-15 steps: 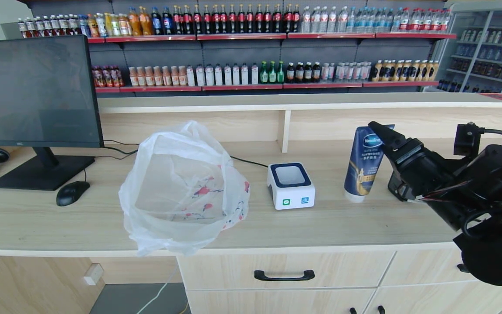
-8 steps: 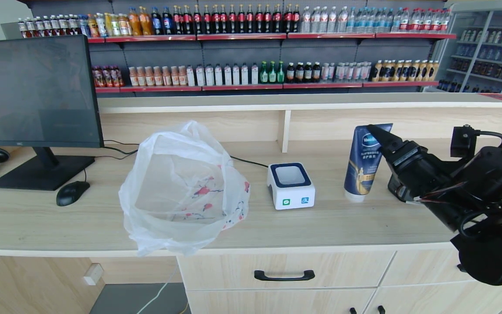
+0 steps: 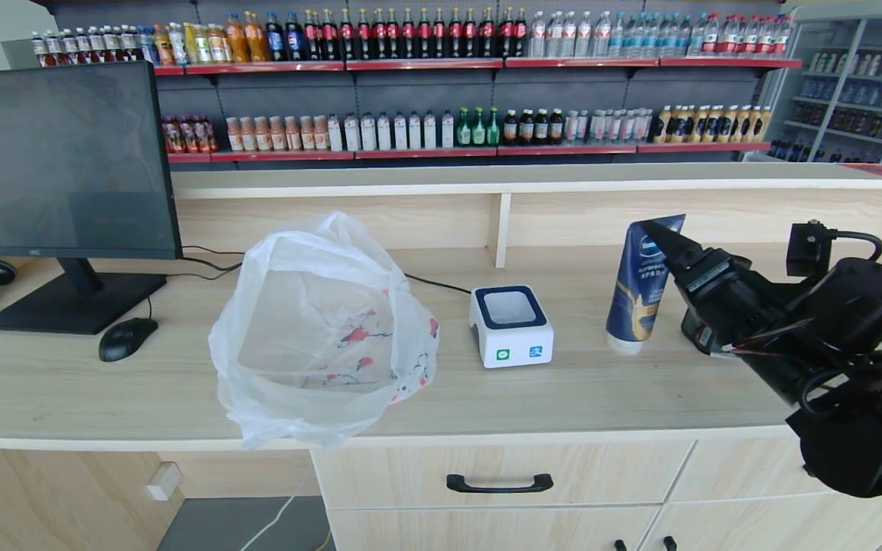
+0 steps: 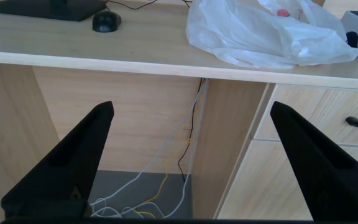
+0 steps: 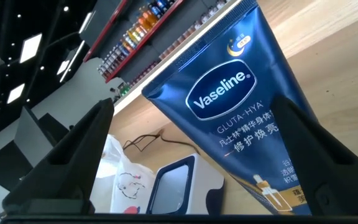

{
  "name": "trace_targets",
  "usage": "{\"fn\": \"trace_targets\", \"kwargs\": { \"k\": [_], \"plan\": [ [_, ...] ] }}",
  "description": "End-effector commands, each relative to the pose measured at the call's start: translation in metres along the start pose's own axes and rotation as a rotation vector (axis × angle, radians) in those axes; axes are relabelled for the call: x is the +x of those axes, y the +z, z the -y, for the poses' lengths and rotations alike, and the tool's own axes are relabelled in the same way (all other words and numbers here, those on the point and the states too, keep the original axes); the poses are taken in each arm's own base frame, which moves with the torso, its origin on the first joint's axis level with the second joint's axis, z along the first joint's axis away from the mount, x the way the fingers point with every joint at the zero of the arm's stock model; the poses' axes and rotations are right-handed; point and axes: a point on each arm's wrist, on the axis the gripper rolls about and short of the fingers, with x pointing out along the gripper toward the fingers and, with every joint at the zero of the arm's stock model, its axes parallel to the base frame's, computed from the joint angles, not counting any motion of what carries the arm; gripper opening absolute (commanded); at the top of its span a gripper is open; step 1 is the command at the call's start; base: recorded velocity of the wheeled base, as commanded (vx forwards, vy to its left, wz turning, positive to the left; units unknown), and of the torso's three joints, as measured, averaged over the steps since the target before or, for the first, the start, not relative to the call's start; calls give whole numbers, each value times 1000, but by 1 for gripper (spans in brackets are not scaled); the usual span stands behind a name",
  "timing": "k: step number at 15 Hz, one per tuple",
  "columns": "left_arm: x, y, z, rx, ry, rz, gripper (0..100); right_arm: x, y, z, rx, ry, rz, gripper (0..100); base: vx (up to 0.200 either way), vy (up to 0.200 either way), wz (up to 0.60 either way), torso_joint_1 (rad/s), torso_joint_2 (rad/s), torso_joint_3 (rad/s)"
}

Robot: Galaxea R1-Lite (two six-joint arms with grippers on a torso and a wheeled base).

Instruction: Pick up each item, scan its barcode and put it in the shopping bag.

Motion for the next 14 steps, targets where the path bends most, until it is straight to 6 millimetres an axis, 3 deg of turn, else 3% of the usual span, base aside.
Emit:
{"fn": "trace_targets", "kwargs": {
  "k": [1,14],
  "plan": [
    [0,0,0,0,2,0,100,5,-4,6,-1,-11,-6,100,0,0,0,0,0,0],
    [0,0,0,0,0,0,100,4,-1,7,-2,-13,3,100,0,0,0,0,0,0]
  ]
}}
